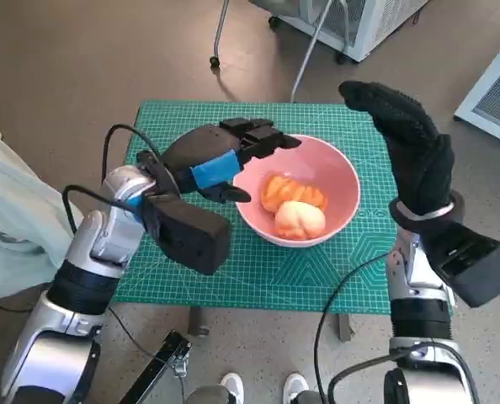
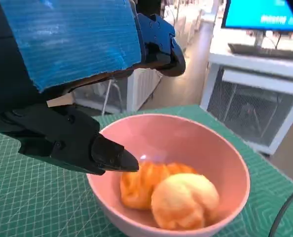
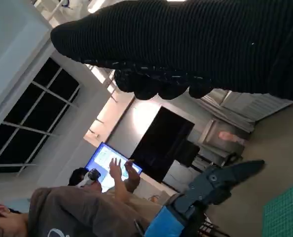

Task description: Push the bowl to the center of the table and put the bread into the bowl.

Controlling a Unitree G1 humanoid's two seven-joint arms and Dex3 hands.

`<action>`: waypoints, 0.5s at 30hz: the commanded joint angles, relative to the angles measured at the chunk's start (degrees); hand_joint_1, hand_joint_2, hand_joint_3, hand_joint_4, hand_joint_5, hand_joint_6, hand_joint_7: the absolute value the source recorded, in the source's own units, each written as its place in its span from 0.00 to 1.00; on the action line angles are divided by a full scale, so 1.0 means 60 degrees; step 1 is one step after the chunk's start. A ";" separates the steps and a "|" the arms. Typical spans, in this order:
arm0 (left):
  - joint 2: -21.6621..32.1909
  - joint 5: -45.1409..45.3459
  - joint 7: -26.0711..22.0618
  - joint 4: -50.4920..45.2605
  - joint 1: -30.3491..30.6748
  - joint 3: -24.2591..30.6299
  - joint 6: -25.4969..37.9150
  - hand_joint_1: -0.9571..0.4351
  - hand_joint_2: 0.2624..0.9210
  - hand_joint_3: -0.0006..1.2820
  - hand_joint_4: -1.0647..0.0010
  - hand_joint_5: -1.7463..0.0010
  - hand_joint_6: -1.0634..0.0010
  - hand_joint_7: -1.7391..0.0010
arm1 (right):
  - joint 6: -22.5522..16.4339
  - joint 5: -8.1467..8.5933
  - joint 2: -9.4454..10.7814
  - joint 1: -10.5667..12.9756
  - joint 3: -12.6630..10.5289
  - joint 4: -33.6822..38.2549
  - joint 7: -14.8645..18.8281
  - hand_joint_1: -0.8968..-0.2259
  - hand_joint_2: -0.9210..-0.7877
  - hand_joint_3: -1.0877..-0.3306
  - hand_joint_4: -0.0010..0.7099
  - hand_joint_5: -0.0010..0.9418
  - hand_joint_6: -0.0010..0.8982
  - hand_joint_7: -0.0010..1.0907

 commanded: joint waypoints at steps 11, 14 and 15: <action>-0.0877 -0.3265 0.0903 0.0106 0.0713 0.2257 -0.1042 0.45 1.00 0.03 0.62 0.98 0.72 0.78 | 0.0334 -0.0159 0.0113 0.0095 0.0079 -0.0516 -0.0351 0.34 0.00 0.48 0.37 0.01 0.00 0.84; -0.1314 -0.4022 0.1135 -0.0222 0.1041 0.2661 -0.1075 0.44 1.00 0.04 0.63 0.99 0.72 0.79 | 0.0470 -0.0199 0.0148 0.0099 0.0112 -0.0739 -0.0490 0.34 0.00 0.48 0.38 0.01 0.00 0.84; -0.1543 -0.4338 0.1256 -0.0488 0.1232 0.2780 -0.1072 0.44 1.00 0.04 0.64 0.99 0.72 0.80 | 0.0520 -0.0224 0.0172 0.0086 0.0127 -0.0820 -0.0560 0.33 0.00 0.48 0.38 0.01 0.00 0.84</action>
